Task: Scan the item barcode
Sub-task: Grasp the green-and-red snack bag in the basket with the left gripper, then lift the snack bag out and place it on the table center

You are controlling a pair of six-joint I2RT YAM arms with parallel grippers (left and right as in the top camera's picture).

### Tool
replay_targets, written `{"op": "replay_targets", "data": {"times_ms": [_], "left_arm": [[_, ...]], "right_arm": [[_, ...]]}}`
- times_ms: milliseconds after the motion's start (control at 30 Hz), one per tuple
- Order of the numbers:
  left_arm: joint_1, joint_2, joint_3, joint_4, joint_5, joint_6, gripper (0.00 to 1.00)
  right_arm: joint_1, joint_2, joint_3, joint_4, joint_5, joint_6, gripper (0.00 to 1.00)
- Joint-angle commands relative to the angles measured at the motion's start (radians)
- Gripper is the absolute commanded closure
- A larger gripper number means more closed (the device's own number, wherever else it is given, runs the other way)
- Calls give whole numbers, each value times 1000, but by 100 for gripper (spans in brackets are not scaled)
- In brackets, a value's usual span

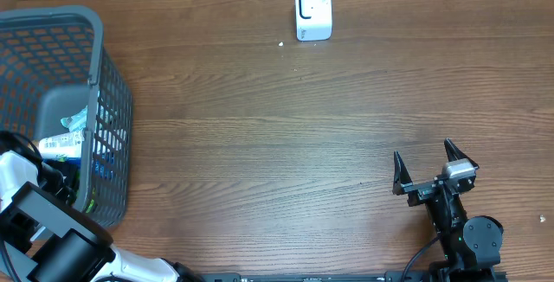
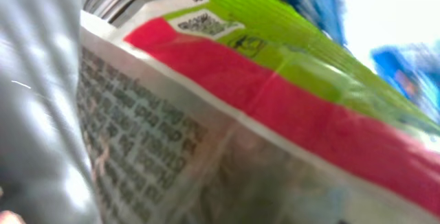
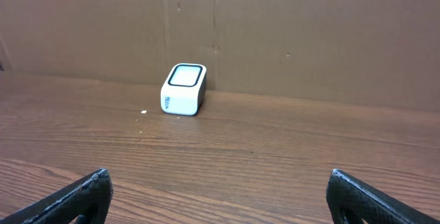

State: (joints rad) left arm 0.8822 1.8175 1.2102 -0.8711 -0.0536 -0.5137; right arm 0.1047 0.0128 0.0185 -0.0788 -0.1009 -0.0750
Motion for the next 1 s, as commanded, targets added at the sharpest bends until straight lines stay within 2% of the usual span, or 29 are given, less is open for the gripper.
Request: {"op": "replay_targets", "data": {"times_ms": [0, 333, 533, 767, 867, 967], "left_arm": [[-36, -104, 77, -32, 157, 66, 96], [-133, -471, 144, -45, 159, 90, 96], [-278, -636, 222, -24, 159, 180, 96], [-544, -618, 544, -181, 121, 272, 96], [-685, -572, 626, -261, 98, 282, 96], [-836, -514, 632, -322, 58, 282, 96]], "right_arm": [[-4, -10, -11, 5, -5, -1, 0], [-4, -10, -11, 5, -5, -1, 0], [-4, -10, -11, 5, -5, -1, 0], [-4, -10, -11, 5, -5, -1, 0], [-4, -10, -11, 5, -5, -1, 0], [-4, -10, -11, 5, -5, -1, 0]]}}
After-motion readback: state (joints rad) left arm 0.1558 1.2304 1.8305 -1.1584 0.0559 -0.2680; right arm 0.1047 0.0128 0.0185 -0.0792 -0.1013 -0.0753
